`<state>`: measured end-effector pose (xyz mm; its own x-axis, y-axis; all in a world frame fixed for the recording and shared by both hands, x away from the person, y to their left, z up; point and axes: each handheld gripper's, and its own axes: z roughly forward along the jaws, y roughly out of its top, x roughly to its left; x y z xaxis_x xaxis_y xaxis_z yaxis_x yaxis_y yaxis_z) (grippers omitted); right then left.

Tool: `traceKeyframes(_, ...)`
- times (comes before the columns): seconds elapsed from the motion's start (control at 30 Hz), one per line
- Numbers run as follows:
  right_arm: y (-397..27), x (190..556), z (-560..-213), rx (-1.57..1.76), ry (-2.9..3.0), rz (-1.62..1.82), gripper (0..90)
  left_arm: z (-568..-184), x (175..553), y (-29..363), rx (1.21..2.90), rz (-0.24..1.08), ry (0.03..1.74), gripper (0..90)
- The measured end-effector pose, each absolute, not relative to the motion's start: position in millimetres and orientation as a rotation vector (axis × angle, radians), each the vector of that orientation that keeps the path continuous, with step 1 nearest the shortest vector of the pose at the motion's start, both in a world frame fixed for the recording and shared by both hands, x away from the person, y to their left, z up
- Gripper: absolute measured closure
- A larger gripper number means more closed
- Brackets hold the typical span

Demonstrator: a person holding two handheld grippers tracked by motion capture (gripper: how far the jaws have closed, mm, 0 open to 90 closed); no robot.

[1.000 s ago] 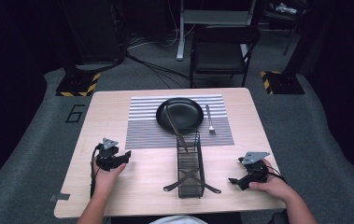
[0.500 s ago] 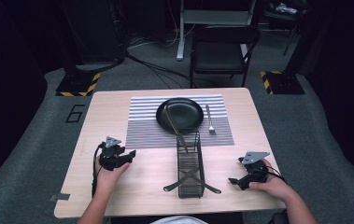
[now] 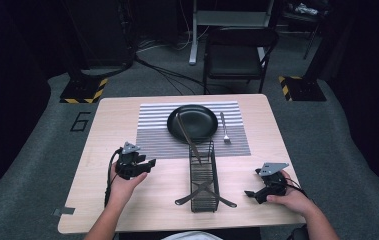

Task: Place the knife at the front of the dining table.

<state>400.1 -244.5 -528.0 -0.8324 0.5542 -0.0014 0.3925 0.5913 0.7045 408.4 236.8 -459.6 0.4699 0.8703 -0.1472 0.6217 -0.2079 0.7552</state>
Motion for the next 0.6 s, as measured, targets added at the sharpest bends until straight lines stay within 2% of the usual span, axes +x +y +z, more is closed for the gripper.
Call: traceKeyframes(0.6,-244.5,400.1,-528.1,0.785,2.599,1.073,0.0,-434.8,418.8,197.9,1.957,0.373,1.143,52.1)
